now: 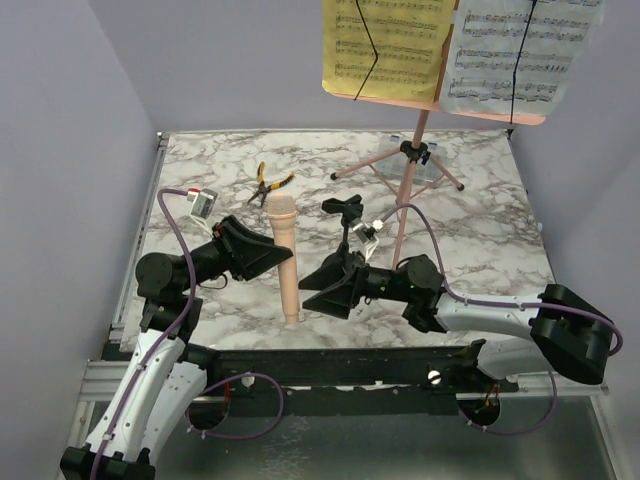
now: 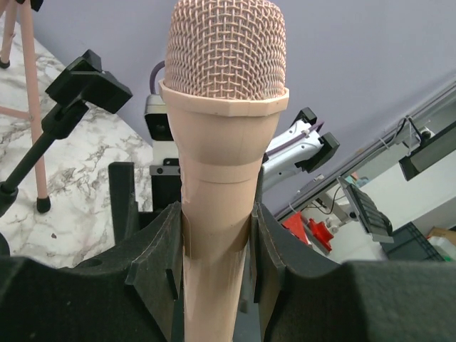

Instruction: Set up the instrument practice props

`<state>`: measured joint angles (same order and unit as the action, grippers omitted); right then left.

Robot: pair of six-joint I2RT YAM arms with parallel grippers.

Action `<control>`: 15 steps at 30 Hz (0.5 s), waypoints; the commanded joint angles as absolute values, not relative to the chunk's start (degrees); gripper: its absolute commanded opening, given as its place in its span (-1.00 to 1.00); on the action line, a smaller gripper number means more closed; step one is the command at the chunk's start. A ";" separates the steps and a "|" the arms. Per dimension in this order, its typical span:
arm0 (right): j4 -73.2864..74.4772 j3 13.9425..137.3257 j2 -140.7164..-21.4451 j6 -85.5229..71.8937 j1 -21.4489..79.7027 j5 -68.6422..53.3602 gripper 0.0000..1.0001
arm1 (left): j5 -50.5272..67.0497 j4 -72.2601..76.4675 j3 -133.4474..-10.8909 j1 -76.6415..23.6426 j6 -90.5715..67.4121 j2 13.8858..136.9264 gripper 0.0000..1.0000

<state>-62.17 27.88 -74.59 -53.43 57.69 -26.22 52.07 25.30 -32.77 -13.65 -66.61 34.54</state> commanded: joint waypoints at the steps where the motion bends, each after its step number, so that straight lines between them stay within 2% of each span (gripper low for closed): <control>1: -66.74 32.69 -75.59 -47.15 60.41 -31.69 1.00 | 52.62 31.27 -34.32 -14.33 -66.29 34.07 -1.00; 7: -62.05 35.06 -75.18 -41.78 62.88 -25.37 0.97 | 52.22 34.65 -35.78 -15.19 -66.27 36.13 -1.00; 15: -52.41 37.81 -73.82 -36.68 63.25 -21.15 0.59 | 49.87 37.92 -35.97 -17.41 -68.20 39.09 -1.00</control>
